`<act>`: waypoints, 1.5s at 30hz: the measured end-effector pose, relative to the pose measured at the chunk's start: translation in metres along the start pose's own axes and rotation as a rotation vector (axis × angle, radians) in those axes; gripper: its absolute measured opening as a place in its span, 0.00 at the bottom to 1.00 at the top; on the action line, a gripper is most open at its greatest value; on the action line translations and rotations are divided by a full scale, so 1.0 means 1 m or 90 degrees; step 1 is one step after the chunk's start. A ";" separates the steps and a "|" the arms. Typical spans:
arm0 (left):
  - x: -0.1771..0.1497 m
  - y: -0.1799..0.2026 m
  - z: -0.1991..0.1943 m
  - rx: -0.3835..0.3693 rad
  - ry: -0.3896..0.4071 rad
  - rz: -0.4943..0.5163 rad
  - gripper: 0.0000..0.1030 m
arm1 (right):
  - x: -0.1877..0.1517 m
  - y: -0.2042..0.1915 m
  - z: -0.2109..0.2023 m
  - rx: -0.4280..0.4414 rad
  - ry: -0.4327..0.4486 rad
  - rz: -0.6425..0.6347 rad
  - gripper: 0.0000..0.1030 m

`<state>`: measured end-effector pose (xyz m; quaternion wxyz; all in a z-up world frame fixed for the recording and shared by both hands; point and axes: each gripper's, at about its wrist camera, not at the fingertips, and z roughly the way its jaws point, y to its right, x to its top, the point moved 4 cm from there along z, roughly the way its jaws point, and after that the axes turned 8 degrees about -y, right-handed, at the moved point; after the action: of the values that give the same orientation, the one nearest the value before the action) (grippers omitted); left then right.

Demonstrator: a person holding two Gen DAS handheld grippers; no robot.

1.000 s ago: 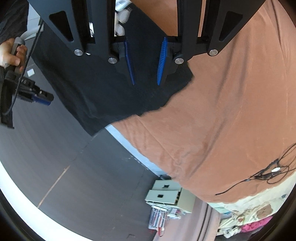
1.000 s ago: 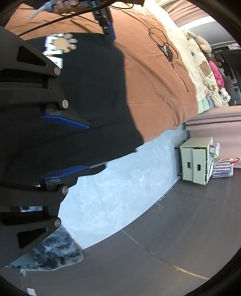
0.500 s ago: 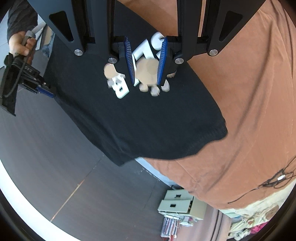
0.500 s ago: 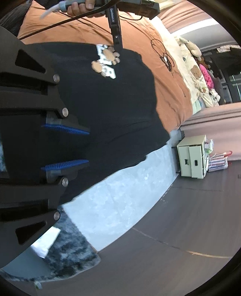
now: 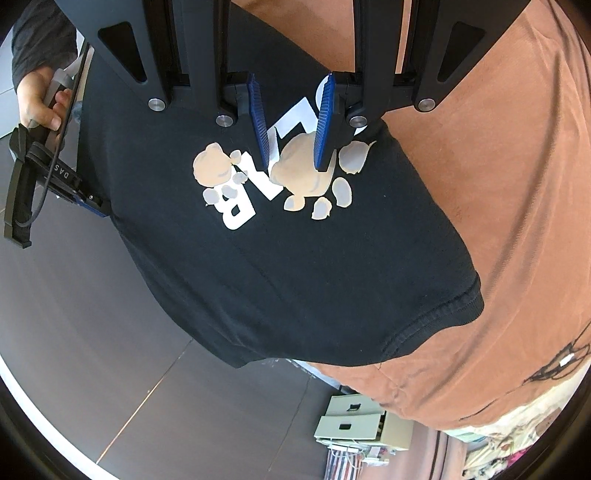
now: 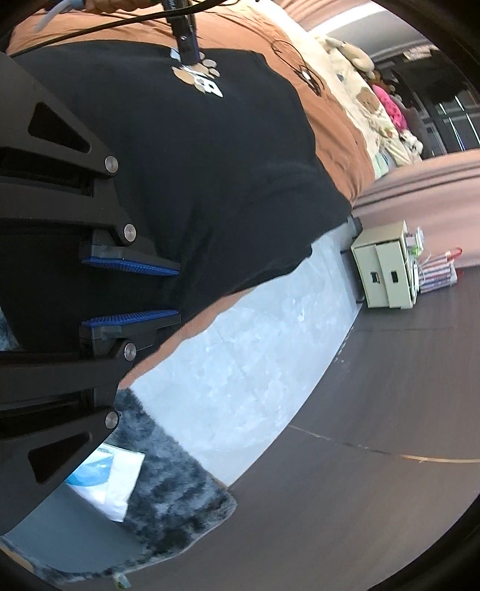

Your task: Fold small clothes

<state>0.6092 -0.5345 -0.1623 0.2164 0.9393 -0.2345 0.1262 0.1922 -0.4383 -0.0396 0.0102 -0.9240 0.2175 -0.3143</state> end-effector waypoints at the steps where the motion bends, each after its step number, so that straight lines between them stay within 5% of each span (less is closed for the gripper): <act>1: 0.000 0.000 -0.002 -0.002 0.001 -0.001 0.26 | -0.001 0.003 -0.001 0.004 -0.001 0.010 0.14; 12: -0.015 -0.001 -0.029 0.006 0.001 -0.009 0.27 | -0.019 0.007 -0.050 -0.015 -0.004 0.038 0.18; 15: -0.020 0.001 -0.048 0.013 0.015 -0.010 0.44 | -0.025 0.004 -0.068 -0.001 -0.003 0.051 0.18; 16: -0.024 0.002 -0.058 0.016 0.028 -0.011 0.55 | -0.027 0.004 -0.073 0.001 -0.003 0.053 0.23; 19: -0.032 0.005 -0.082 0.030 0.058 -0.006 0.75 | -0.035 0.002 -0.092 -0.001 0.015 0.056 0.62; 23: -0.045 0.006 -0.108 0.046 0.082 -0.012 0.93 | -0.050 -0.003 -0.114 0.010 0.031 0.061 0.74; 32: -0.090 0.013 -0.168 0.044 0.125 -0.011 1.00 | -0.091 -0.022 -0.167 0.018 0.071 0.044 1.00; 45: -0.182 0.015 -0.266 0.064 0.197 -0.007 1.00 | -0.155 -0.056 -0.243 0.046 0.114 0.025 1.00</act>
<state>0.4099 -0.3522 0.0135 0.2030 0.9197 -0.1865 0.2795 -0.0374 -0.2958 0.0744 0.0301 -0.8867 0.2245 -0.4031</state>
